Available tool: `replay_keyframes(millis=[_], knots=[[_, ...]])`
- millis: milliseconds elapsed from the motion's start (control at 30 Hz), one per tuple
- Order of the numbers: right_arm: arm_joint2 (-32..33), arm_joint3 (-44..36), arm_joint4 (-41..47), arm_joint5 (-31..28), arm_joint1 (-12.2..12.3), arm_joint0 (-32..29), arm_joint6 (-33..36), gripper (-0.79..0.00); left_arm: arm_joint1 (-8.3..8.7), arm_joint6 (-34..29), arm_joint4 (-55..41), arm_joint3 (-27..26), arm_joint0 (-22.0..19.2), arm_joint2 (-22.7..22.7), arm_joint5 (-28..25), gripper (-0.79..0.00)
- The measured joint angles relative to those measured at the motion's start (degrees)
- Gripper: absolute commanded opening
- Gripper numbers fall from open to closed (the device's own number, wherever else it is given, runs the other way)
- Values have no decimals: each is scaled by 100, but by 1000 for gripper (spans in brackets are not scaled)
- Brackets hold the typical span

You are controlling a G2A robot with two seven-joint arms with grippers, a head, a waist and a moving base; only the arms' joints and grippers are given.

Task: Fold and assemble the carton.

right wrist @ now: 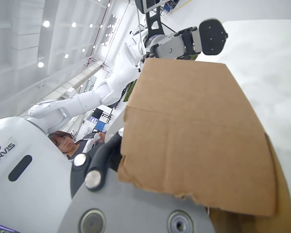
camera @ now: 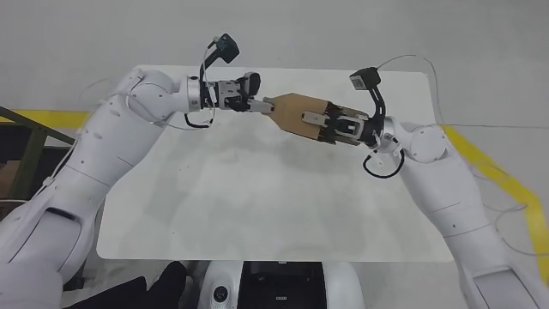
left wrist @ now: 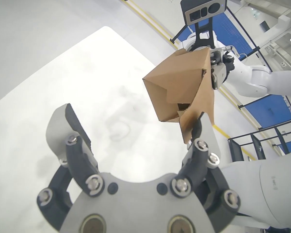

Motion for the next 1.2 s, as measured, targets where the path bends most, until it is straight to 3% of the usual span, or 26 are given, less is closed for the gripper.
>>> replay_keyframes(millis=[700, 1200], knots=[[-82, -33, 907, -150, -39, 20, 735, -785, -202, -689, -634, 241, -201, 173, -230, 0], [-200, -23, 1111, -57, -61, 104, 824, -785, -296, -983, -791, 155, -254, 230, -343, 0]])
